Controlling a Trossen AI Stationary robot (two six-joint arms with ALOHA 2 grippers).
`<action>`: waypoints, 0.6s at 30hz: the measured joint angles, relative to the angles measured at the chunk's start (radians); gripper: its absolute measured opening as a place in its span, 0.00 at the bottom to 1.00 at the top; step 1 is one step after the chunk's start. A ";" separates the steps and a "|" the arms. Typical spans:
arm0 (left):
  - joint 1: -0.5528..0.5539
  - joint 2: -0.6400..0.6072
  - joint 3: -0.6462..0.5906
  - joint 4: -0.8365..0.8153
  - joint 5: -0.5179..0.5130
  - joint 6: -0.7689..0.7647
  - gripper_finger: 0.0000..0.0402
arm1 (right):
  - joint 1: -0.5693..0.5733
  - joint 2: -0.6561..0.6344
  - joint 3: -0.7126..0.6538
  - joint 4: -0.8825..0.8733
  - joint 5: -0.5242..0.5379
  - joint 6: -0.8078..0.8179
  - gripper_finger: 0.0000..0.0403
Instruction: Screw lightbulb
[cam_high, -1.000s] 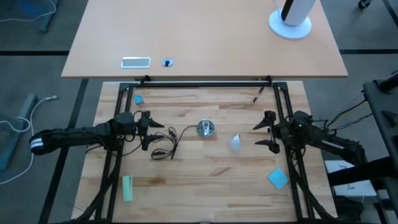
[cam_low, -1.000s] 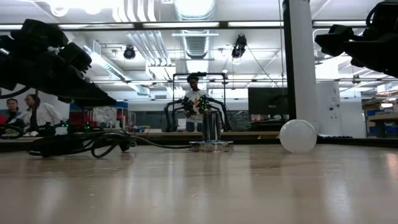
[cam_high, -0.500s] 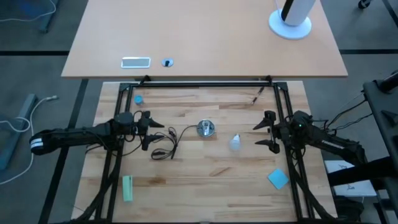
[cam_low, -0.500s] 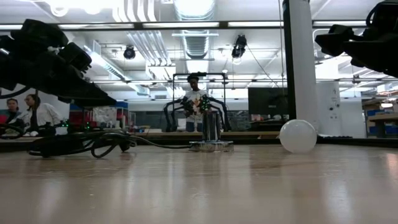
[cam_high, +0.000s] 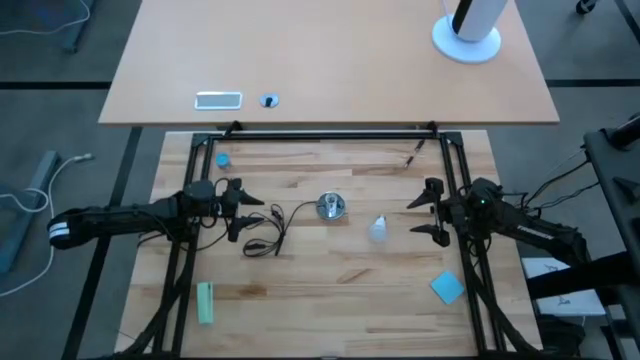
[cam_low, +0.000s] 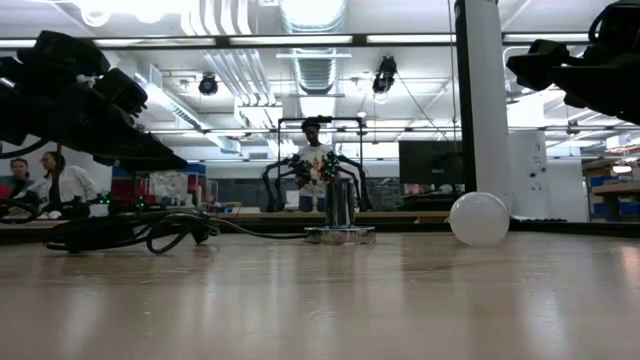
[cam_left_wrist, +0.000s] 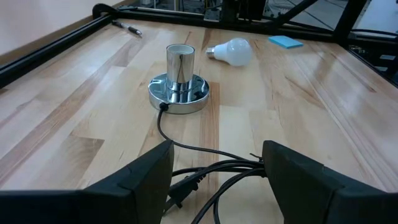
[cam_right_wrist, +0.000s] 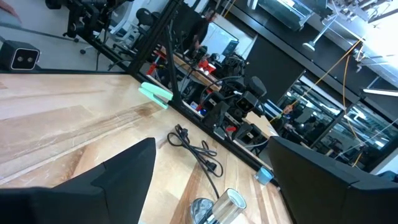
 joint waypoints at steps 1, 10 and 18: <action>0.000 0.000 0.000 0.000 0.000 0.000 0.59 | 0.000 0.000 0.000 0.000 0.000 0.000 0.78; 0.000 0.000 0.000 0.000 0.000 0.000 0.59 | 0.000 0.000 0.000 0.000 0.000 0.000 0.77; -0.001 0.000 0.000 0.008 0.000 0.151 0.59 | 0.000 0.000 0.000 0.000 0.000 0.000 0.77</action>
